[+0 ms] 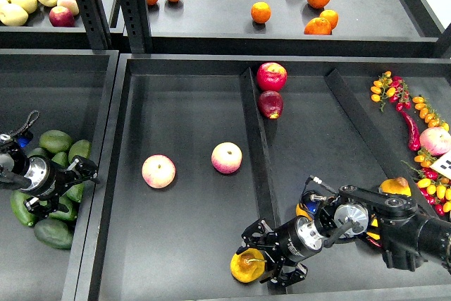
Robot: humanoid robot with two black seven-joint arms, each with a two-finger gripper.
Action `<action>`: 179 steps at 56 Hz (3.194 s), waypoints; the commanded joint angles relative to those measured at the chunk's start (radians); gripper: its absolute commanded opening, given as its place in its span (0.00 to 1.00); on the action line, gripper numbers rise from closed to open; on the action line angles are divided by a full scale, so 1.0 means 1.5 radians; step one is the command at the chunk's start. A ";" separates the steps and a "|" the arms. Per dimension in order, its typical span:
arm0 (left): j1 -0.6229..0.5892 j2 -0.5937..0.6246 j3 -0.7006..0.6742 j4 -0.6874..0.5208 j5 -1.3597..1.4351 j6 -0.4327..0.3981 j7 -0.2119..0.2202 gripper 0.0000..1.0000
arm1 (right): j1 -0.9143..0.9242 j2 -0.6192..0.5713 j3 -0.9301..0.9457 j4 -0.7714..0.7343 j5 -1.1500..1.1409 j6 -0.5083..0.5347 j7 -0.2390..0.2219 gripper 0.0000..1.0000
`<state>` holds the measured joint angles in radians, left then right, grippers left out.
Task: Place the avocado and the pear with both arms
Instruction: 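Close the right gripper on the yellow pear and lift it, then carry the yellow pear into the bin with the other yellow pears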
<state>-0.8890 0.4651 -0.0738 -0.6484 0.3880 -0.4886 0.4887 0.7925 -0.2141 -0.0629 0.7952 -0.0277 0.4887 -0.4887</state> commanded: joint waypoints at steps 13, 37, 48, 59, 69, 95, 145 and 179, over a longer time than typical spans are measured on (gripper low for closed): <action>0.004 -0.001 0.000 0.001 0.000 0.000 0.000 0.99 | -0.002 0.005 0.002 -0.015 0.002 0.000 0.000 0.64; 0.008 -0.006 0.000 0.001 0.001 0.000 0.000 0.99 | 0.003 0.009 -0.002 -0.030 0.028 0.000 0.000 0.40; 0.010 -0.009 0.000 0.001 0.001 0.000 0.000 0.99 | 0.002 0.008 -0.005 -0.030 0.048 0.000 0.000 0.26; 0.010 -0.009 0.000 0.001 0.000 0.000 0.000 0.99 | 0.003 0.004 -0.017 -0.030 0.079 0.000 0.000 0.15; 0.009 -0.009 -0.001 0.000 0.000 0.000 0.000 0.99 | 0.012 -0.003 -0.015 -0.028 0.083 0.000 0.000 0.14; 0.009 -0.011 -0.007 0.002 0.001 0.000 0.000 1.00 | 0.065 -0.050 -0.013 0.002 0.119 0.000 0.000 0.14; 0.007 -0.014 -0.017 0.011 0.001 0.000 0.000 1.00 | 0.086 -0.237 -0.056 0.093 0.132 0.000 0.000 0.18; 0.008 -0.014 -0.018 0.011 0.001 0.000 0.000 1.00 | 0.056 -0.231 -0.108 0.043 0.124 0.000 0.000 0.23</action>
<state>-0.8779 0.4433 -0.1014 -0.6319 0.3896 -0.4884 0.4887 0.8926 -0.5612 -0.2262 0.8695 0.1593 0.4887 -0.4887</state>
